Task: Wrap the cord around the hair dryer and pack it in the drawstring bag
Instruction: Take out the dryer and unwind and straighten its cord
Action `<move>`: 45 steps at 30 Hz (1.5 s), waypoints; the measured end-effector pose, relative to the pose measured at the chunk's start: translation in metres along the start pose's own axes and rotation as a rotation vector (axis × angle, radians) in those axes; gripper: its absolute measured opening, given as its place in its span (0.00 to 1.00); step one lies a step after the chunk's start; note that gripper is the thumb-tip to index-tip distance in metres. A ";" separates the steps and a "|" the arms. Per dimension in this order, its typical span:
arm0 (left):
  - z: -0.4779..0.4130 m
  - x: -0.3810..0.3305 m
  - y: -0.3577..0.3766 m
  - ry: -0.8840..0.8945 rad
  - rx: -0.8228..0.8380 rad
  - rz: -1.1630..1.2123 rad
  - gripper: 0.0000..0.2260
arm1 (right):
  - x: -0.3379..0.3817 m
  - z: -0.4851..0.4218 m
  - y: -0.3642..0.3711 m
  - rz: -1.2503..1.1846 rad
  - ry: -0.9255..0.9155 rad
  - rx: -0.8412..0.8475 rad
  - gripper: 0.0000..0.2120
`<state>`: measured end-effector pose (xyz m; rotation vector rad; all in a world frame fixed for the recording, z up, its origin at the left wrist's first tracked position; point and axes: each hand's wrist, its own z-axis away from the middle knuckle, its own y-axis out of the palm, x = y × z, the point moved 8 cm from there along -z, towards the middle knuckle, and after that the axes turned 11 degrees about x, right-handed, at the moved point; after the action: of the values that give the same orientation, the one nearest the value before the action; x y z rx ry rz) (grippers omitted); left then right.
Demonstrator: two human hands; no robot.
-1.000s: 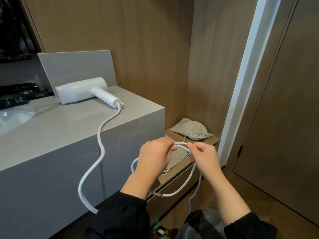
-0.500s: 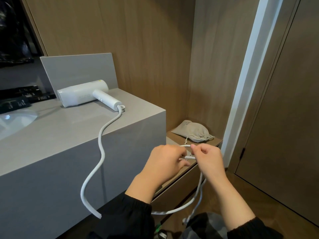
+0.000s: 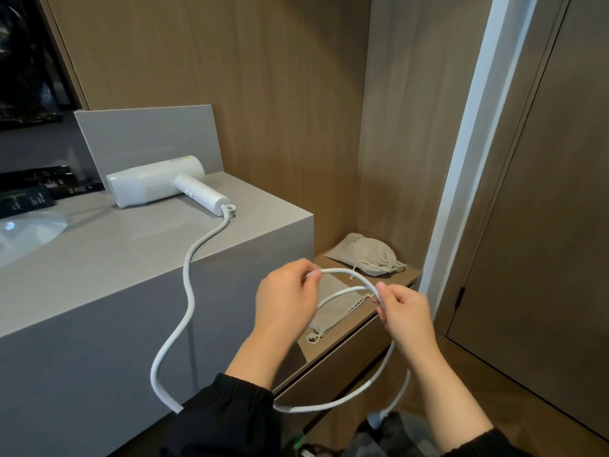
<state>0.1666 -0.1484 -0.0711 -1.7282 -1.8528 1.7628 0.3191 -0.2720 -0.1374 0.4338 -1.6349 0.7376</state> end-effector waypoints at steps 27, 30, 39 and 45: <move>-0.003 -0.002 -0.002 -0.001 0.020 0.016 0.09 | 0.005 -0.004 -0.001 0.045 -0.033 0.047 0.17; -0.005 0.009 -0.022 -0.056 -0.091 0.282 0.12 | -0.008 -0.010 -0.012 0.009 0.030 0.002 0.13; -0.006 0.008 -0.043 -0.018 -0.179 0.526 0.14 | -0.041 -0.025 -0.013 0.154 0.180 0.117 0.13; -0.012 0.000 -0.024 -0.009 -0.014 0.406 0.13 | 0.022 -0.017 0.016 -0.230 -0.017 0.381 0.22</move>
<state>0.1593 -0.1344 -0.0501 -2.2312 -1.6026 1.8835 0.3165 -0.2459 -0.1183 0.8869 -1.4295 0.8719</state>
